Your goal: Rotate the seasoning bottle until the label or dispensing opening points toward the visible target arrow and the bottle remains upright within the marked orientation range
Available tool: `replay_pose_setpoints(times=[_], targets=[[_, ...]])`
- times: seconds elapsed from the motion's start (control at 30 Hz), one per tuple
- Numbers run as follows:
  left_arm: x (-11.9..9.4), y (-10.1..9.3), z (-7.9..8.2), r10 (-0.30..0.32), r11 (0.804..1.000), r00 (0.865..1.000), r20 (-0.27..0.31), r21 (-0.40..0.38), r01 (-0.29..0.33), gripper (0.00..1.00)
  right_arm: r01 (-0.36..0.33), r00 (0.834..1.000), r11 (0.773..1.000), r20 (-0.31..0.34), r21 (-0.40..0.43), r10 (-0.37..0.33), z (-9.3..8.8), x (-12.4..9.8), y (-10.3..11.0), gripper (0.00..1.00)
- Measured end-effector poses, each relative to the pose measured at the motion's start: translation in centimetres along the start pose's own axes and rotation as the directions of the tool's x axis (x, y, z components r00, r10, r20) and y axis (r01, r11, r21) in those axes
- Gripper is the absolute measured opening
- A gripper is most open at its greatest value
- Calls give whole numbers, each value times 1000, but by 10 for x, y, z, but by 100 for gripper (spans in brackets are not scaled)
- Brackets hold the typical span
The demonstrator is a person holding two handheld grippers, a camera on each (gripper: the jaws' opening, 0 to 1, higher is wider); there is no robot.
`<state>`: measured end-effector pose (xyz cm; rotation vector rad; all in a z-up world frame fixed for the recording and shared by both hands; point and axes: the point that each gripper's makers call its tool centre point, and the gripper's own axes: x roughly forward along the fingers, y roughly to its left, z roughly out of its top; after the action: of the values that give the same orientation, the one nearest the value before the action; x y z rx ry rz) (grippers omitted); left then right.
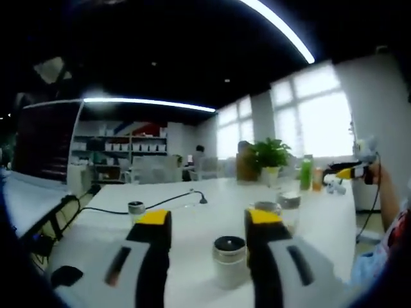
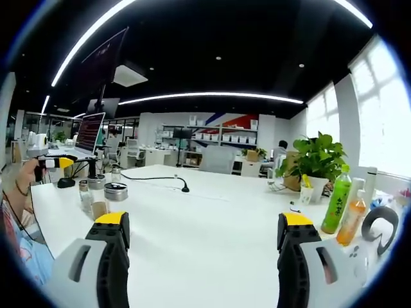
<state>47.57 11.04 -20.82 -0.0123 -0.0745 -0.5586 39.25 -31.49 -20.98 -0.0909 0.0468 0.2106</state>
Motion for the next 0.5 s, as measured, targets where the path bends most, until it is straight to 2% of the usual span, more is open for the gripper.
replay_pose_setpoints(times=[0.27, 0.33, 0.5], targets=[[30, 37, 0, 69, 997, 997, -23, 41, -68, 53, 5, 1000, 1000, 2, -8, -5, 0, 0, -1, 99], [33, 51, -8, 103, 994, 992, -72, 51, -99, 54, 7, 1000, 1000, -2, -8, -7, 0, 0, -1, 99], [49, 69, -9, 134, 990, 990, -34, 43, -132, 53, 7, 1000, 1000, -7, -4, -7, -2, 1, -1, 99]])
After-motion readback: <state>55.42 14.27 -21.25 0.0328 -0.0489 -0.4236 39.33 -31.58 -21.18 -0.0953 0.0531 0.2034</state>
